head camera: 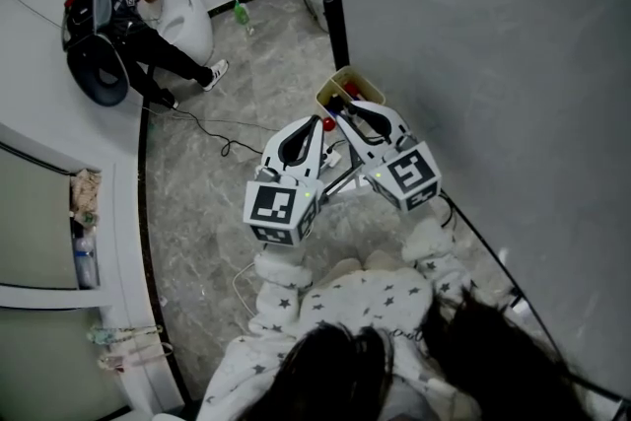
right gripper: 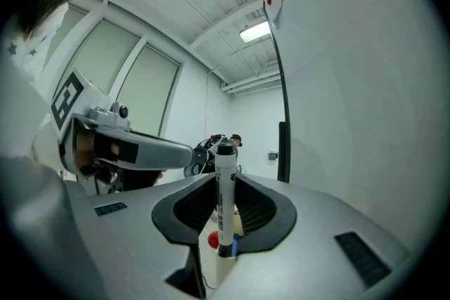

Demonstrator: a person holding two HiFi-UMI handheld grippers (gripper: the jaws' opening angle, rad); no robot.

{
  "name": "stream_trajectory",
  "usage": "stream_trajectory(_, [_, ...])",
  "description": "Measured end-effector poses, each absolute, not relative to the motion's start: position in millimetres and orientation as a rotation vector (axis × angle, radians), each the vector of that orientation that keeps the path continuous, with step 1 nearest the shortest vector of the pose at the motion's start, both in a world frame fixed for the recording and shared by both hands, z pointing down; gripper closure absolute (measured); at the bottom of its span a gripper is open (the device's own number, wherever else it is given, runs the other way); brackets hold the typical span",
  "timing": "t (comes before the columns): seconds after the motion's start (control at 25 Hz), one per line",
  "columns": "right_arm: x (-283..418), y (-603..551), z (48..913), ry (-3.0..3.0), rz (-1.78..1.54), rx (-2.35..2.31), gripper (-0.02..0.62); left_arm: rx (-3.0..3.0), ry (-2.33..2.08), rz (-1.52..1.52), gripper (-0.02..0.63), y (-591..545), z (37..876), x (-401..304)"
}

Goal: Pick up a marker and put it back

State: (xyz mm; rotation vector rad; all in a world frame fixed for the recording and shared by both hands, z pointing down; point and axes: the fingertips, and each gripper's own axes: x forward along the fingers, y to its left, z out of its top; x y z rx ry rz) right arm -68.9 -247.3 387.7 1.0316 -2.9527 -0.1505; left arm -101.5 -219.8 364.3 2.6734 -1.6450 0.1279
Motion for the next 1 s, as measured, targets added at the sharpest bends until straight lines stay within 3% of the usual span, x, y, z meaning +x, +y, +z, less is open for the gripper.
stream_trajectory(0.48, [-54,-204,287,-3.009,-0.194,0.949,0.512,2.737,-1.556,0.099,0.604,-193,297,-83])
stream_trajectory(1.0, [-39,-175,280,-3.042,-0.202,0.916,0.512,2.813,-1.446,0.145,0.604,-167,272,-61])
